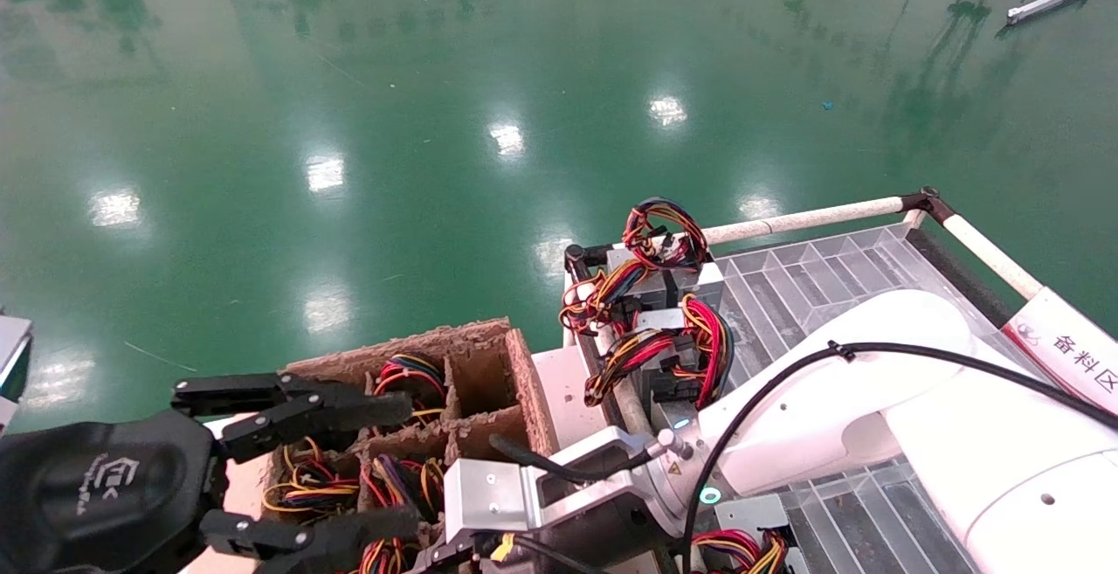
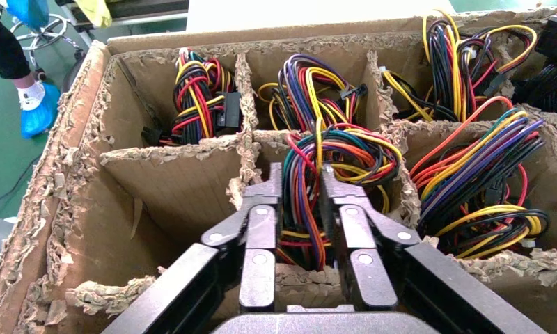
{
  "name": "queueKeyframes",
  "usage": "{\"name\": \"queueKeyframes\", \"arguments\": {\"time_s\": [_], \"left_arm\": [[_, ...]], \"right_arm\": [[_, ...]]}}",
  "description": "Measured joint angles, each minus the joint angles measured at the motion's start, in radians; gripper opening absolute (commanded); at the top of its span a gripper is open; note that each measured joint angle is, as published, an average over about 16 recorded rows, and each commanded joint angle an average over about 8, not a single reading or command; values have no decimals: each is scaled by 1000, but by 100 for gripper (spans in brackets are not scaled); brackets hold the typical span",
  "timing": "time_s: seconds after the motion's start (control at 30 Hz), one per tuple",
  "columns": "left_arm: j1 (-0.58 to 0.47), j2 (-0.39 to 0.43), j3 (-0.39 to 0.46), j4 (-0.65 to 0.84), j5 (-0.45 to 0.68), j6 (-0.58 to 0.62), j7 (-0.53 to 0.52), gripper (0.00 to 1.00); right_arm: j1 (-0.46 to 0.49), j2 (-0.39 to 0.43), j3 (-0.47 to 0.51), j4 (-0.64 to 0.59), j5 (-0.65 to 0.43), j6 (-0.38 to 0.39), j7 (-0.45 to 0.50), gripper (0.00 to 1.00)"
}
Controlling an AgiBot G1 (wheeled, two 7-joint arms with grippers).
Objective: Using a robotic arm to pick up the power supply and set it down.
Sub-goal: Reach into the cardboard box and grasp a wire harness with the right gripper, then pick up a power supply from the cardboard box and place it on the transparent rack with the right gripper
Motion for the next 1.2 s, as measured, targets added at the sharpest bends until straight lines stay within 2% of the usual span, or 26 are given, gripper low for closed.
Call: {"name": "queueKeyframes", "arguments": {"time_s": [0.3,0.6,1.2], "left_arm": [[0,0,0,0,0,0,0,100],[0,0,0,0,0,0,0,100],[0,0,0,0,0,0,0,100]], "right_arm": [[2,8,-1,-25,39,-16,-7,0],[-3,37,33,-56,129,-51,-9,0],[14,191,121,8,383,-82,30,0]]}}
